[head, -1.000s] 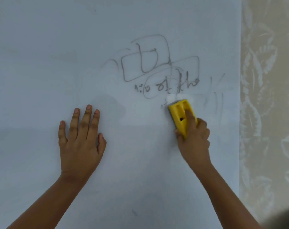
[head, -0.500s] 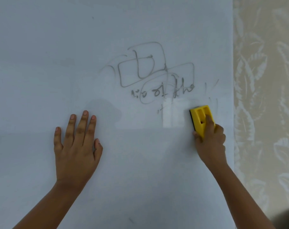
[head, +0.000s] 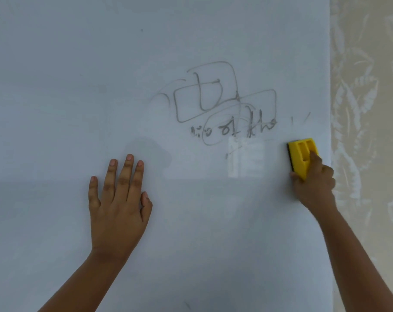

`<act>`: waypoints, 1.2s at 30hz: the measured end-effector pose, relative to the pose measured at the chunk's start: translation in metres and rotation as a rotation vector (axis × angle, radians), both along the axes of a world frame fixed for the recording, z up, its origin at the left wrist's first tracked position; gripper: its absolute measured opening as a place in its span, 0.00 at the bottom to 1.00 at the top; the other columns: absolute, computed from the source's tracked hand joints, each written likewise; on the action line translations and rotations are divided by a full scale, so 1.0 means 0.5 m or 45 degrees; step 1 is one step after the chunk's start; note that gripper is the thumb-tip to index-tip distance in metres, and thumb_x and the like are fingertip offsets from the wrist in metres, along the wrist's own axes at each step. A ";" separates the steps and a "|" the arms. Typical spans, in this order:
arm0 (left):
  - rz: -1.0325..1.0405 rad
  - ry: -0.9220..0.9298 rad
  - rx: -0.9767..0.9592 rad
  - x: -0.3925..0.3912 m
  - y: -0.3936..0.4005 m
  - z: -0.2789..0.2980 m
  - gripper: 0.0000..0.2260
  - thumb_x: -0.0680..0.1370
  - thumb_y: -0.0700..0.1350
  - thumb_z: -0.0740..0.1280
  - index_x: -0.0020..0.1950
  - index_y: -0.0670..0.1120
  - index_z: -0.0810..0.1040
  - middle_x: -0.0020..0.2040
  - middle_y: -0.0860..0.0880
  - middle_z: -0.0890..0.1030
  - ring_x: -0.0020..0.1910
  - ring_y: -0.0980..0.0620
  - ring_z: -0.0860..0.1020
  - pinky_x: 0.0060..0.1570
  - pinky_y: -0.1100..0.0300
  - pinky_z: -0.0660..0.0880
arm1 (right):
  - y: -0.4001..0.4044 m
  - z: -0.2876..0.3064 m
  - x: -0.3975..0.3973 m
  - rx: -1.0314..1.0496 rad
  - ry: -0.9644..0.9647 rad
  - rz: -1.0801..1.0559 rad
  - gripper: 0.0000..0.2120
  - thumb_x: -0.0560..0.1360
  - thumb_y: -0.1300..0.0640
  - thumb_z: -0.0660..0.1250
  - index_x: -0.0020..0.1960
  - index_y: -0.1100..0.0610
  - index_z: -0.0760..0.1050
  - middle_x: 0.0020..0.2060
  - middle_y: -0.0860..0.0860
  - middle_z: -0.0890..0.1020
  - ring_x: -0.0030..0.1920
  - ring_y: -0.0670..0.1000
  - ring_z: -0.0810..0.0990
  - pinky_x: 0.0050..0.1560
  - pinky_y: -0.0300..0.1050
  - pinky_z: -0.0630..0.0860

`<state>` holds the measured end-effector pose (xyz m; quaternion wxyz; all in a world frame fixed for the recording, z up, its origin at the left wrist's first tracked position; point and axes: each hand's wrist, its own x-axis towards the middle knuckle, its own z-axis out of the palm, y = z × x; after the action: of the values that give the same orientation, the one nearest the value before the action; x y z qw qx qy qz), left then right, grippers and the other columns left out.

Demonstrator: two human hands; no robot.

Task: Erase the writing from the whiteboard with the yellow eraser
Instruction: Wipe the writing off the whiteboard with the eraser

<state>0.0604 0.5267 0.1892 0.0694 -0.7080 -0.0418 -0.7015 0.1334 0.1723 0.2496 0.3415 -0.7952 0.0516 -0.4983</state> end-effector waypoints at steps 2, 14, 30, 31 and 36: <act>-0.003 0.010 -0.004 0.000 -0.001 -0.001 0.24 0.80 0.47 0.50 0.75 0.43 0.60 0.75 0.43 0.62 0.74 0.42 0.59 0.71 0.41 0.52 | -0.039 0.042 0.013 0.199 0.106 -0.002 0.32 0.76 0.56 0.63 0.73 0.54 0.49 0.66 0.69 0.61 0.64 0.71 0.63 0.61 0.67 0.63; -0.028 0.013 -0.004 -0.001 -0.003 -0.001 0.23 0.80 0.47 0.51 0.75 0.42 0.60 0.75 0.42 0.62 0.74 0.41 0.59 0.70 0.40 0.52 | 0.012 0.012 -0.006 -0.058 -0.003 -0.013 0.32 0.76 0.55 0.63 0.74 0.53 0.50 0.64 0.67 0.63 0.62 0.68 0.65 0.56 0.67 0.67; -0.038 0.003 0.001 -0.007 -0.005 -0.001 0.24 0.79 0.47 0.52 0.74 0.42 0.62 0.74 0.43 0.62 0.73 0.43 0.59 0.70 0.40 0.53 | 0.006 0.172 0.012 0.259 0.048 0.044 0.31 0.77 0.52 0.60 0.74 0.51 0.47 0.67 0.65 0.59 0.66 0.67 0.61 0.63 0.67 0.62; -0.036 0.004 0.005 -0.006 -0.004 0.000 0.24 0.79 0.47 0.52 0.74 0.42 0.62 0.74 0.43 0.62 0.73 0.42 0.59 0.70 0.40 0.53 | 0.023 0.190 0.009 0.252 0.033 0.042 0.31 0.77 0.51 0.59 0.74 0.50 0.46 0.68 0.65 0.59 0.66 0.66 0.60 0.63 0.68 0.61; -0.056 -0.006 0.010 -0.002 0.000 -0.002 0.24 0.79 0.47 0.51 0.74 0.42 0.62 0.74 0.43 0.63 0.73 0.42 0.59 0.71 0.40 0.52 | 0.140 0.131 -0.018 -0.236 -0.205 -0.026 0.31 0.76 0.53 0.62 0.74 0.52 0.50 0.63 0.64 0.64 0.59 0.65 0.66 0.52 0.65 0.69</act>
<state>0.0595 0.5267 0.1880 0.0567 -0.7069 -0.0236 -0.7046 0.1246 0.2421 0.3152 0.2643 -0.7804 -0.0140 -0.5665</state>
